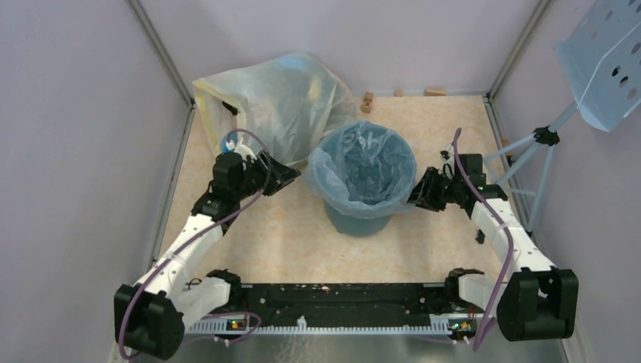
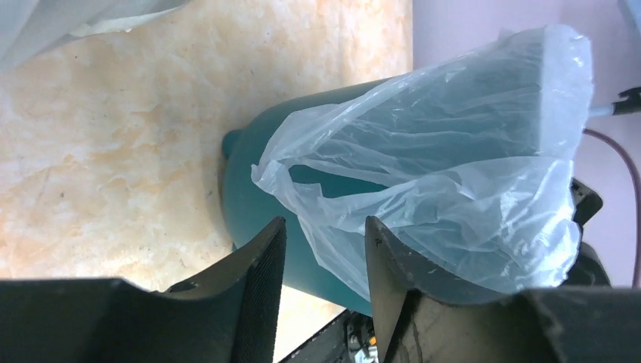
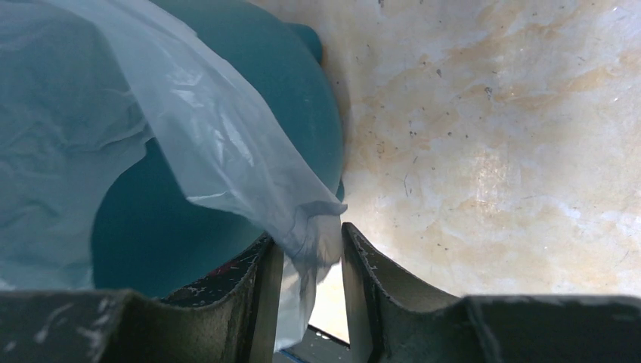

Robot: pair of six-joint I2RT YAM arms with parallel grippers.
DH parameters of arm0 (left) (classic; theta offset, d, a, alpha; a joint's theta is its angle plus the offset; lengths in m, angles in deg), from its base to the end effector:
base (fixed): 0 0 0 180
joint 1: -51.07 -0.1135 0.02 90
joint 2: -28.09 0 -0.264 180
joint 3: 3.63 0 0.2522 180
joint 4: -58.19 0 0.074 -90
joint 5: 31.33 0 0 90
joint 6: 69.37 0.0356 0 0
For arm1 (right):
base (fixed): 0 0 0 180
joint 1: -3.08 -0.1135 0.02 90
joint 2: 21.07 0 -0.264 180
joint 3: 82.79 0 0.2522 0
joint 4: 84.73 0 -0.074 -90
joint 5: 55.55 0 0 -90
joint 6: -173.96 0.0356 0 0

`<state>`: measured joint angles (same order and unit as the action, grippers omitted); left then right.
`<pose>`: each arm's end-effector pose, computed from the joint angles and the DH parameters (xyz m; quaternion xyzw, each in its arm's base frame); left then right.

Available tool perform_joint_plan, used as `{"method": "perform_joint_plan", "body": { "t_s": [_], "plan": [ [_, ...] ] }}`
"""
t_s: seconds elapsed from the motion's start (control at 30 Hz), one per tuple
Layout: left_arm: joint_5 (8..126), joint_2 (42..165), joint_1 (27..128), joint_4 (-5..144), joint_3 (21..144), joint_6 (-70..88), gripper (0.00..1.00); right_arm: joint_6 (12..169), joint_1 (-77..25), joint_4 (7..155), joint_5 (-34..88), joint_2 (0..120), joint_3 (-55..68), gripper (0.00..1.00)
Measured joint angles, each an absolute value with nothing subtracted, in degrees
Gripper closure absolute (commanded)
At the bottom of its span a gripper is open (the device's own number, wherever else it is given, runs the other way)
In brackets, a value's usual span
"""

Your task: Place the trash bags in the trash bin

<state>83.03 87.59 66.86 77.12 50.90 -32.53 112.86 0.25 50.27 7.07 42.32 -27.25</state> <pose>0.2217 -0.0780 0.2760 -0.1535 0.8130 -0.4475 0.3394 0.2143 0.0270 0.2309 0.1343 0.9143 0.3004 0.2364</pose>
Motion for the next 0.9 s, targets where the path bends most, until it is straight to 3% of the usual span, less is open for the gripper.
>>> {"method": "perform_joint_plan", "body": {
  "t_s": [0.17, 0.5, 0.73, 0.8, 0.9],
  "plan": [
    [81.71, 84.14, 66.84, 74.81, 46.99, -36.67, 0.43, 112.86, 0.28, 49.89, 6.94, 41.25, -26.55, 0.64],
    [87.42, 96.75, 66.86, 72.99, 47.08, -38.89, 0.34, 112.88, 0.25, 49.74, 6.48, 41.25, -26.55, 0.64],
    [89.08, 97.47, 66.86, 68.88, 48.00, -39.99, 0.30, 112.86, 0.25, 49.72, 6.26, 41.25, -26.55, 0.63],
    [90.00, 98.30, 66.86, 66.94, 48.17, -40.75, 0.31, 112.88, 0.28, 49.72, 6.09, 41.25, -26.55, 0.63],
    [90.96, 100.88, 67.23, 65.28, 49.00, -41.26, 0.42, 112.90, 0.28, 49.74, 5.85, 41.25, -26.55, 0.64]
  ]
}}
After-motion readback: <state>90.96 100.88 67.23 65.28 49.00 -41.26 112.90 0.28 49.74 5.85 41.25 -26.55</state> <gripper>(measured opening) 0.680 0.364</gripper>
